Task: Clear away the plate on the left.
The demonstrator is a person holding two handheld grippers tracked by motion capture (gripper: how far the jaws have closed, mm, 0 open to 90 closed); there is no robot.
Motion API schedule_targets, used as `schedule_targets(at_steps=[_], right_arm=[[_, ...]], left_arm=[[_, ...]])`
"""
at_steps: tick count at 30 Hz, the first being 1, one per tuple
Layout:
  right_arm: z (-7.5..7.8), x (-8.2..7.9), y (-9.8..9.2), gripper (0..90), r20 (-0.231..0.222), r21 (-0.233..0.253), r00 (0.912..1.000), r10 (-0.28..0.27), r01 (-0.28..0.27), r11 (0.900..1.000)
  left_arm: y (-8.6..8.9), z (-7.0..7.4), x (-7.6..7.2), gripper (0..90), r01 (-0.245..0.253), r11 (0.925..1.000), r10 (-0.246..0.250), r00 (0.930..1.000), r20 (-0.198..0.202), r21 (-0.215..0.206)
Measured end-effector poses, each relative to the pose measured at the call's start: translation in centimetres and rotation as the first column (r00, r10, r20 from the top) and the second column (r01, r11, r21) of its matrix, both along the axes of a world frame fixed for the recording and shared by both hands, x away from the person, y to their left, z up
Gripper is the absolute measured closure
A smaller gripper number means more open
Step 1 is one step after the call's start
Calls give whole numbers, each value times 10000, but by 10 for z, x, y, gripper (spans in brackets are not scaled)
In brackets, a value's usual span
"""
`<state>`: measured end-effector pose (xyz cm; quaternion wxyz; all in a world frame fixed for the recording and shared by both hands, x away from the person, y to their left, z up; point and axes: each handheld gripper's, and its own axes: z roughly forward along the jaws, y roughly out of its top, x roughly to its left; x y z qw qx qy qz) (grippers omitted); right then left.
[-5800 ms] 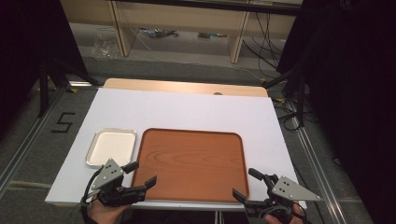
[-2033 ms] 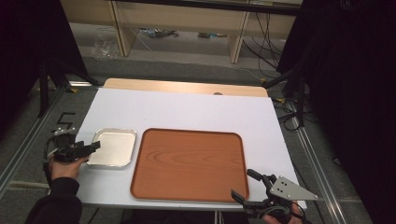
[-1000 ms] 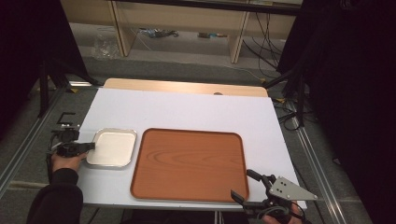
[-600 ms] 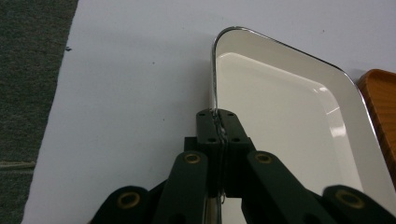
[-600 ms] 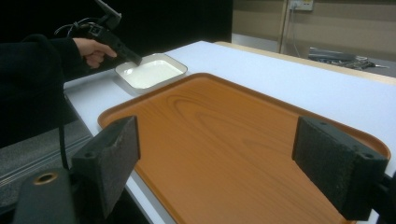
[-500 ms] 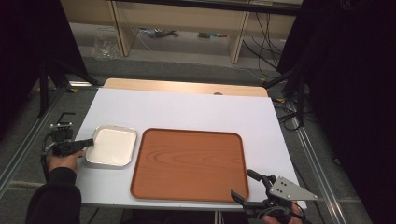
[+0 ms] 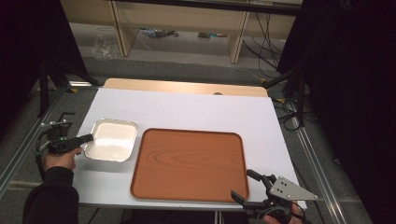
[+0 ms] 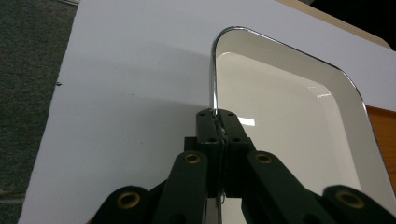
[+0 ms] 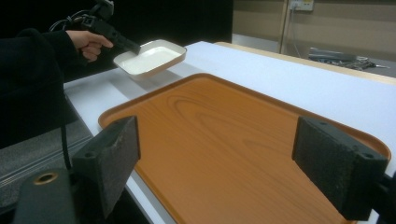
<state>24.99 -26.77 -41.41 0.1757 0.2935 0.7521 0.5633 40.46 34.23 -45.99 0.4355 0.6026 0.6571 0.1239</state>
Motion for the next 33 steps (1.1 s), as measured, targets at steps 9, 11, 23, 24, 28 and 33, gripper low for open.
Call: schedule_targets(at_steps=[9, 11, 23, 24, 28, 33], right_arm=[[0, 0, 0, 162, 65, 34, 10000, -11, 11, 10000], [-1, 0, 1, 162, 92, 153, 10000, 6, -8, 9999], [0, -1, 0, 162, -83, 102, 10000, -44, 45, 9999], [0, -1, 1, 162, -86, 97, 10000, -49, 50, 9999], [0, -1, 1, 162, -92, 99, 9999, -51, 52, 9999], [0, -1, 0, 162, -68, 85, 10000, -27, 28, 10000]], left_arm=[[-7, 8, -2, 884, 240, 9997, -237, 9994, 266, -94], [-9, 10, -2, 884, 335, 9994, -331, 9989, 330, -119], [-29, 17, -2, 884, 973, 9949, -958, 9940, 530, -259], [-35, 17, -2, 884, 1165, 9928, -1148, 9918, 559, -278], [-47, 20, -1, 885, 1523, 9879, -1502, 9866, 637, -297], [-64, 21, 0, 884, 1983, 9799, -1967, 9787, 591, -235]])
